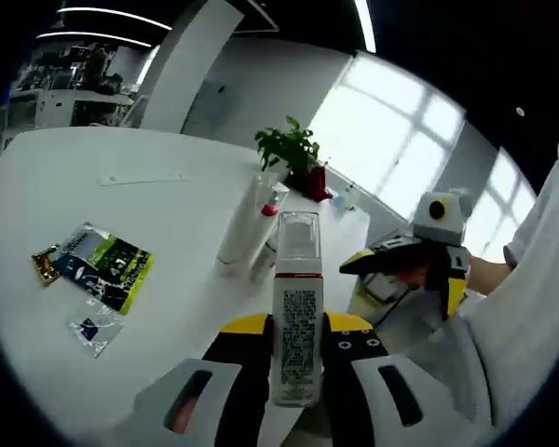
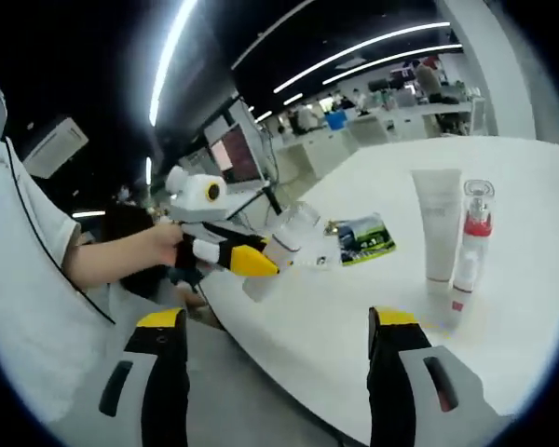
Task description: Arrange the skincare products in the storage area until every visible bottle or jar stands upright without overlapping.
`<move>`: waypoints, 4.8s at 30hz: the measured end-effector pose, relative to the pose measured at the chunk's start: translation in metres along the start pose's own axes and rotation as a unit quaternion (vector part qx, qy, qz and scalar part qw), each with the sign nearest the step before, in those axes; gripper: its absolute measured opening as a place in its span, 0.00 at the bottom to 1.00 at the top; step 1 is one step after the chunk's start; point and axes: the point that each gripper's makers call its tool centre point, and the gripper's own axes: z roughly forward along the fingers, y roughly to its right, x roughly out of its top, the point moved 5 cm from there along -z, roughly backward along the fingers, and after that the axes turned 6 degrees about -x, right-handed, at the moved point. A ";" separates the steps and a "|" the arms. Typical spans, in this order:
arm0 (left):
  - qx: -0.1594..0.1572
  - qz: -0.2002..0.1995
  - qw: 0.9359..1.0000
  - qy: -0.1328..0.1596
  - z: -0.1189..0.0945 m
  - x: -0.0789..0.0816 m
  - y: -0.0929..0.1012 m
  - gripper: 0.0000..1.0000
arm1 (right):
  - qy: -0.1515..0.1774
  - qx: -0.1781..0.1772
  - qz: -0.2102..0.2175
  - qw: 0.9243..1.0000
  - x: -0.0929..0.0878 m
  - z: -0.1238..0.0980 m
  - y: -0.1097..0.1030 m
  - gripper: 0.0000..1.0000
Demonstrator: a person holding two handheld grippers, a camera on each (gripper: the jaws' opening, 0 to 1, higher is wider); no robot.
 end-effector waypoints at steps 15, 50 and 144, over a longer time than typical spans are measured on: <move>-0.122 0.007 0.987 0.105 -0.002 0.005 0.082 0.24 | 0.078 0.113 0.053 0.989 0.038 -0.009 -0.035 0.40; -0.137 0.114 0.984 -0.018 0.006 -0.002 0.135 0.37 | 0.073 0.118 -0.085 0.987 0.025 -0.043 -0.057 0.19; 0.007 0.330 0.892 -0.309 0.165 0.033 -0.043 0.24 | -0.062 -0.137 -0.071 0.986 -0.042 -0.035 0.075 0.90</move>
